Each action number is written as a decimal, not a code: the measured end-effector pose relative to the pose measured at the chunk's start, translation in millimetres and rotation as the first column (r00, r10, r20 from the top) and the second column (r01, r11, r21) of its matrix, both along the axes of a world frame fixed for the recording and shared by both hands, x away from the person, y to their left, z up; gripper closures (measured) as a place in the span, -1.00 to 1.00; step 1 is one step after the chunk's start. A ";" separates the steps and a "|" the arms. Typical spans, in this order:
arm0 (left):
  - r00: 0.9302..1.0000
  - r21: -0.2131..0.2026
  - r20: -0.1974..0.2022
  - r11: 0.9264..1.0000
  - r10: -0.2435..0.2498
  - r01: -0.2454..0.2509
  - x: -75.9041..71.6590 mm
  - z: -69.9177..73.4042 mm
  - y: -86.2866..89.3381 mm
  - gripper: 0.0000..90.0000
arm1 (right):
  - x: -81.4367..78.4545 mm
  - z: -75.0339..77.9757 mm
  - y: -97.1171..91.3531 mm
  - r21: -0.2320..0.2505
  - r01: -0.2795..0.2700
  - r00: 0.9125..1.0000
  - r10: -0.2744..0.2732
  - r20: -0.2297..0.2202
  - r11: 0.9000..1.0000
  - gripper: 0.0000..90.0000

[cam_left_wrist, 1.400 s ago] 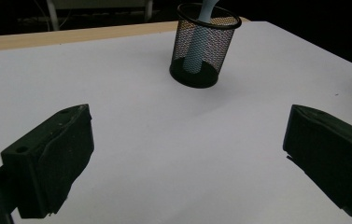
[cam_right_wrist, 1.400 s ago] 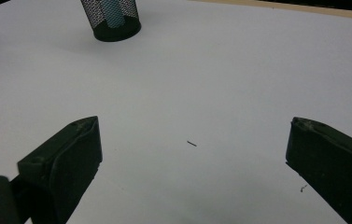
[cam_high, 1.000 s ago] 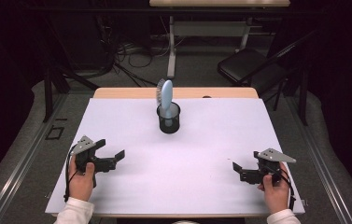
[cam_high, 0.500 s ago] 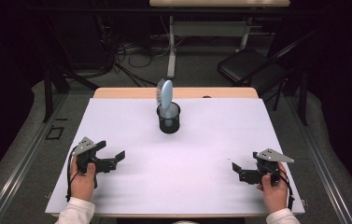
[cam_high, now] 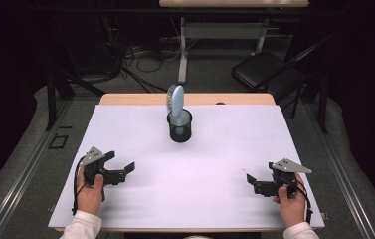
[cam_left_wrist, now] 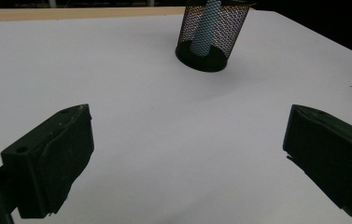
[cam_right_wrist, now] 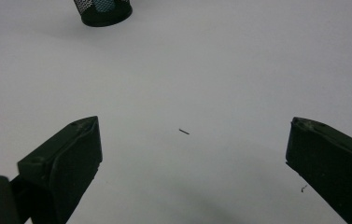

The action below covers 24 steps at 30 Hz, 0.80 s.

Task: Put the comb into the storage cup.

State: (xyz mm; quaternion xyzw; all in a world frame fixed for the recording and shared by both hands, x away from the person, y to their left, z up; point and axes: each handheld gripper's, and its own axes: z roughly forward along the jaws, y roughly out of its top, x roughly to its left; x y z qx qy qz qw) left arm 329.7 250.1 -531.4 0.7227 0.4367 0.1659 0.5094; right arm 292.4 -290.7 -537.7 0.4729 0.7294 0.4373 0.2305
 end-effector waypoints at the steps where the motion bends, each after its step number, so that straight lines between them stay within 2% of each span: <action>1: 1.000 0.000 0.000 1.000 0.000 0.000 0.0 0.0 0.0 -0.95 | 0.0 0.0 0.0 0.000 0.000 1.000 0.000 0.000 1.000 -0.92; 24: 1.000 0.001 -0.006 1.000 0.005 -0.005 1.1 -2.0 0.2 -0.95 | 1.0 -1.6 0.7 0.005 -0.002 1.000 0.002 -0.006 1.000 -0.92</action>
